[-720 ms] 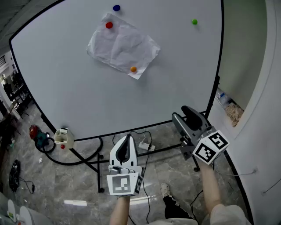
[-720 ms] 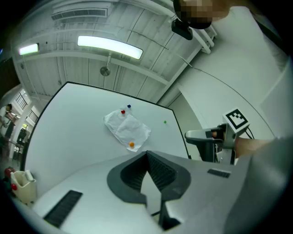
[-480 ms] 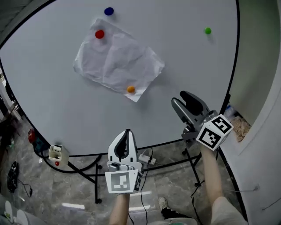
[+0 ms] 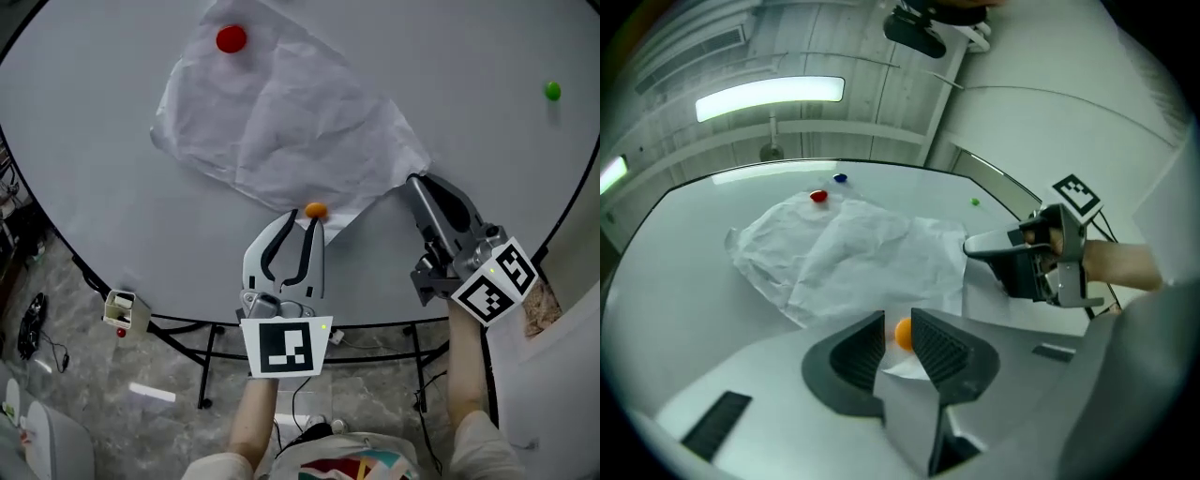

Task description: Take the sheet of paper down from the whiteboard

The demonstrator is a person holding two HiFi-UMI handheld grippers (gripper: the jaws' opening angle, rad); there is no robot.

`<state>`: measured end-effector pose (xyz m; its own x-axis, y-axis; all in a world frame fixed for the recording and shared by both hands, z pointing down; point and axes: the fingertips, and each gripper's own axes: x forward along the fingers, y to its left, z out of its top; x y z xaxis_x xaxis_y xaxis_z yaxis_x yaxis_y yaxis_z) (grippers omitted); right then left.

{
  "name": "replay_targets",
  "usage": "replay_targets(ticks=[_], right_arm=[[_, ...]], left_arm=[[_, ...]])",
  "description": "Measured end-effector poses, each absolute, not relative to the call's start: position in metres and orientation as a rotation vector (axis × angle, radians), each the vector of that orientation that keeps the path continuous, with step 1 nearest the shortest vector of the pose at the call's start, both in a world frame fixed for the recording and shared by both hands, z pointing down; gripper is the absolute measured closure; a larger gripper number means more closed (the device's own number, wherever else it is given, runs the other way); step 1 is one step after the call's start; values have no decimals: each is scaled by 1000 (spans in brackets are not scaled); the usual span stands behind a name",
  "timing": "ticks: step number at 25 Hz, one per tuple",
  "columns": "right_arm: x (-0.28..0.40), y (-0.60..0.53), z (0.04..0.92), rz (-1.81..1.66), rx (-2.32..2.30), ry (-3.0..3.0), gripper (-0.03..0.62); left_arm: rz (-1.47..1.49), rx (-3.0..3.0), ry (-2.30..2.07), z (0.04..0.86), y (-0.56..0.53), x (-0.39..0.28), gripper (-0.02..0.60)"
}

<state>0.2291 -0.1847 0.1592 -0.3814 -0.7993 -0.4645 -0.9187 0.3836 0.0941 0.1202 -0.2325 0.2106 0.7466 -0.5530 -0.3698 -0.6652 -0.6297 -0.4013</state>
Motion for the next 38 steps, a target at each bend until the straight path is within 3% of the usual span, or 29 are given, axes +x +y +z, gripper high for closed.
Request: replay_targets(ticks=[5,7,17,27,38], right_arm=[[222,-188,160,514,-1486,2319,580],[221,-187,159,511,-1477,2330,580],[226,-188,159,519,-1516,2318,580],[235,-191,161,500,-1577,2285,580],[232,-191,160,505,-1594,2270,580]], left_arm=[[223,-2443,877,209,-241,131,465],[226,-2494,838,211,-238,134,409],[232,-2482,918,216,-246,132,428],[245,-2505,1132,248,-285,68,428],[220,-2500,1127,259,-291,65,414]])
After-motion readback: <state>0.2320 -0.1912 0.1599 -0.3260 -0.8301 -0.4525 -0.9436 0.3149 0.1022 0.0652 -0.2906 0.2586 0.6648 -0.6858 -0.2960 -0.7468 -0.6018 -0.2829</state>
